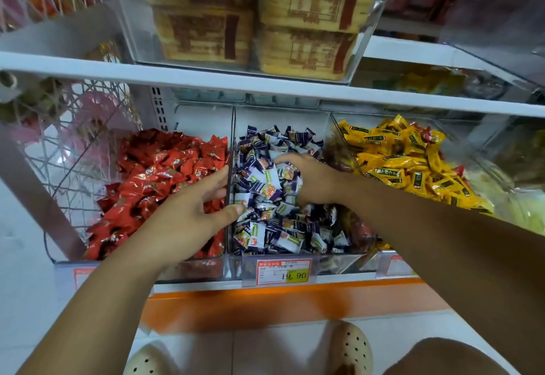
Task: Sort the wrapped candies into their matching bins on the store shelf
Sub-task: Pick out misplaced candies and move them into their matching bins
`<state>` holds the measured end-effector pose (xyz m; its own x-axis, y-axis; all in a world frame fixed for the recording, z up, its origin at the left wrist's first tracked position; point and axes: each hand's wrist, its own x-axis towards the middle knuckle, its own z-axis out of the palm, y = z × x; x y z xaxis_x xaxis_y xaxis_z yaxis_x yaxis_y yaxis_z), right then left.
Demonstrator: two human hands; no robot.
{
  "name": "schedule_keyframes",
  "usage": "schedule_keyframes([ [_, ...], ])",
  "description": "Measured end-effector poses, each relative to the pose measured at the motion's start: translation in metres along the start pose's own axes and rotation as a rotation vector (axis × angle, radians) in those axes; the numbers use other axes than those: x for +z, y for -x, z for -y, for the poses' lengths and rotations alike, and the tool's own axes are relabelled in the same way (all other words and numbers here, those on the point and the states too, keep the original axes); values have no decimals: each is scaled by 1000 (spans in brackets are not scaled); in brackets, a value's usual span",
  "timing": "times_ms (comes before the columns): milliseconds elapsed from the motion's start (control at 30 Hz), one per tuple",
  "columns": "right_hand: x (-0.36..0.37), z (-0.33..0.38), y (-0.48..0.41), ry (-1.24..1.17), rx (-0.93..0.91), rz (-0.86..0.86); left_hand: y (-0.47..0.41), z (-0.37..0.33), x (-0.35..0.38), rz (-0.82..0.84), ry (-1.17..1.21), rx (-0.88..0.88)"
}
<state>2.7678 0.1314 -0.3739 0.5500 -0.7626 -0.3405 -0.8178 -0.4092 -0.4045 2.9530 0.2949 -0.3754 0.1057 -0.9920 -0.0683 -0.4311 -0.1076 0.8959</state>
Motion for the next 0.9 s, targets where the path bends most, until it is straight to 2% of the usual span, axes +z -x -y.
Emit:
schedule_keyframes([
  [133, -3, 8, 11, -54, -99, -63, -1, 3, -2, -1, -14, 2],
  [233, -7, 17, 19, -47, -137, -27, -2, 6, -3, 5, -29, 9],
  [400, -26, 25, 32, 207, -97, 211, -2, 6, -3, 12, -42, 15],
  [467, -30, 25, 40, 317, -29, 286, -1, 4, -3, 7, -56, 12],
  [600, -4, 24, 46, 294, 80, 387, 0, 0, -2, 11, -35, 14],
  [767, 44, 15, 33, 286, 96, 169, -1, 1, 2, 4, -15, 11],
  [900, 52, 9, 25, 325, 57, 57, 0, 1, 2, -7, -28, 15],
])
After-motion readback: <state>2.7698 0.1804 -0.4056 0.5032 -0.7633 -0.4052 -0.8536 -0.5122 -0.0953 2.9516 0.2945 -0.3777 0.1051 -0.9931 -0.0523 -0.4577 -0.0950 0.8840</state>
